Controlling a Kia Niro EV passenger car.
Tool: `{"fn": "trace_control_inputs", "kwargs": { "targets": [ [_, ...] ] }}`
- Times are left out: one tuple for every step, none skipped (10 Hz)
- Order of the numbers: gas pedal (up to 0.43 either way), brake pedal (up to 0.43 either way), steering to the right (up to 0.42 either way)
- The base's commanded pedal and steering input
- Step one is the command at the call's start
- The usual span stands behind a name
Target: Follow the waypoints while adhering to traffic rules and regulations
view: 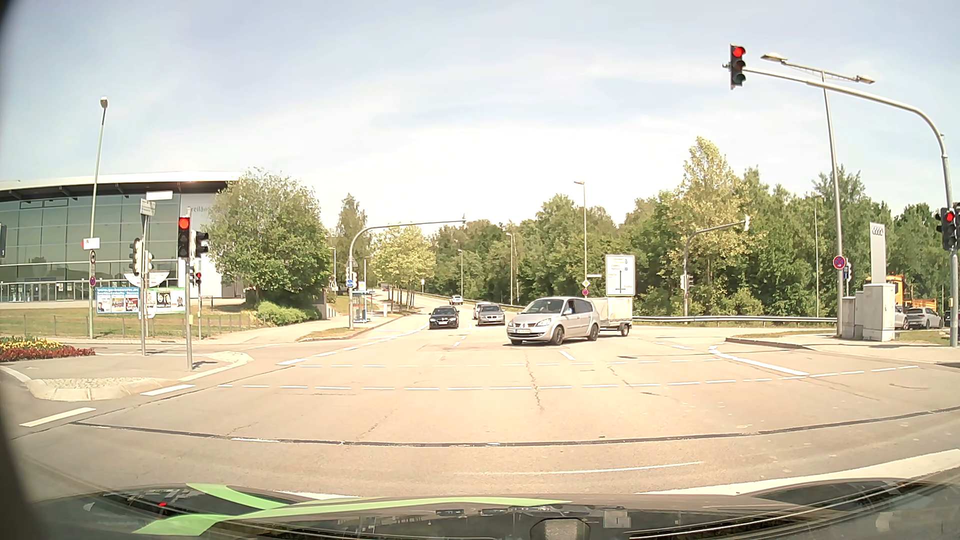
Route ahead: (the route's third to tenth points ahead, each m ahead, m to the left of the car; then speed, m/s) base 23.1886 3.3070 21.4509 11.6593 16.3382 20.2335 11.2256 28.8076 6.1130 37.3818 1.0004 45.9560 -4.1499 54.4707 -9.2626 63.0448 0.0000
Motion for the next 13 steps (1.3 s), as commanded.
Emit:
{"fn": "trace_control_inputs", "kwargs": {
  "targets": [
    [0.0,0.22,0.008],
    [0.0,0.213,0.008],
    [0.0,0.22,0.008],
    [0.0,0.213,0.008],
    [0.0,0.213,0.008],
    [0.0,0.213,0.008],
    [0.0,0.213,0.008],
    [0.0,0.213,0.008],
    [0.0,0.213,0.008],
    [0.0,0.213,0.008],
    [0.0,0.22,0.008],
    [0.0,0.22,0.008],
    [0.0,0.213,0.008]
  ]
}}
